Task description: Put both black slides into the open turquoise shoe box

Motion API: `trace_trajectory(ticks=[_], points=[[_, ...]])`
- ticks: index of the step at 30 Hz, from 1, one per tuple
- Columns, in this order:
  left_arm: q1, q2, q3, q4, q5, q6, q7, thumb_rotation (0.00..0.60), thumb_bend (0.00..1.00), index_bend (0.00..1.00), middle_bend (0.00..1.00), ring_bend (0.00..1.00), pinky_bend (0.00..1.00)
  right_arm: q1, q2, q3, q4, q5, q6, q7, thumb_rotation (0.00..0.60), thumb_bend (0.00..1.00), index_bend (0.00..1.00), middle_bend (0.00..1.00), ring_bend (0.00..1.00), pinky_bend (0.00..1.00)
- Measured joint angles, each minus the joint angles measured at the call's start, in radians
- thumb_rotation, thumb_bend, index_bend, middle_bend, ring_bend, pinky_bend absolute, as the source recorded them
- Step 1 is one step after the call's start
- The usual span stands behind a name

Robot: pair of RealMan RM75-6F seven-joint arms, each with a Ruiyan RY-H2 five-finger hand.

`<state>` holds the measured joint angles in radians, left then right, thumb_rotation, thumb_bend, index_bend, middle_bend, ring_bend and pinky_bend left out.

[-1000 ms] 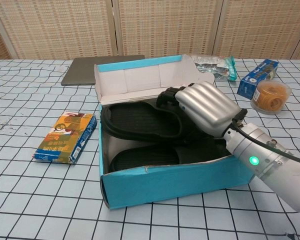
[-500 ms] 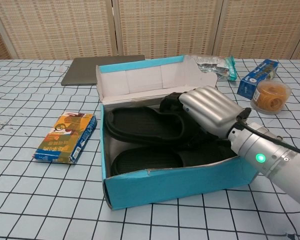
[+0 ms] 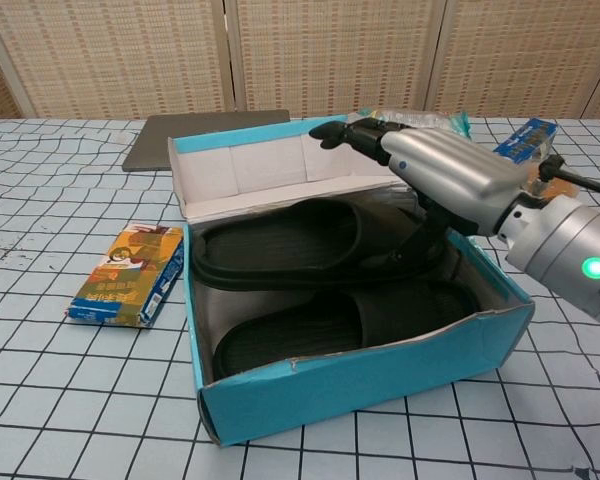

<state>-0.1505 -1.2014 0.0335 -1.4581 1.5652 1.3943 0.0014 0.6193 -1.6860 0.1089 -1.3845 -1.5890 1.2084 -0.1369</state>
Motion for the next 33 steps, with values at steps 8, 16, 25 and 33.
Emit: trace_trajectory(ticks=[8, 16, 25, 33], points=[[-0.002, -0.002, 0.001, -0.001, -0.006, -0.011, 0.003, 0.600, 0.47, 0.31, 0.28, 0.27, 0.41, 0.001, 0.041, 0.007, -0.080, 0.022, -0.020, 0.055, 0.600, 0.04, 0.12, 0.10, 0.01, 0.07], [-0.002, 0.000, -0.001, 0.000, -0.009, -0.011, -0.007, 0.600, 0.47, 0.31, 0.28, 0.27, 0.41, 0.033, 0.001, 0.020, -0.125, 0.013, -0.038, 0.150, 0.600, 0.42, 0.50, 0.42, 0.29, 0.34], [-0.001, 0.001, 0.001, -0.001, -0.002, -0.005, -0.004, 0.600, 0.47, 0.31, 0.28, 0.27, 0.41, 0.068, -0.064, 0.026, -0.087, 0.021, -0.087, 0.118, 0.600, 0.60, 0.55, 0.46, 0.33, 0.38], [0.000, 0.005, -0.001, -0.002, -0.002, 0.000, -0.011, 0.600, 0.47, 0.31, 0.28, 0.27, 0.41, 0.126, -0.178, 0.044, 0.064, 0.078, -0.182, 0.129, 0.600, 0.60, 0.56, 0.46, 0.34, 0.37]])
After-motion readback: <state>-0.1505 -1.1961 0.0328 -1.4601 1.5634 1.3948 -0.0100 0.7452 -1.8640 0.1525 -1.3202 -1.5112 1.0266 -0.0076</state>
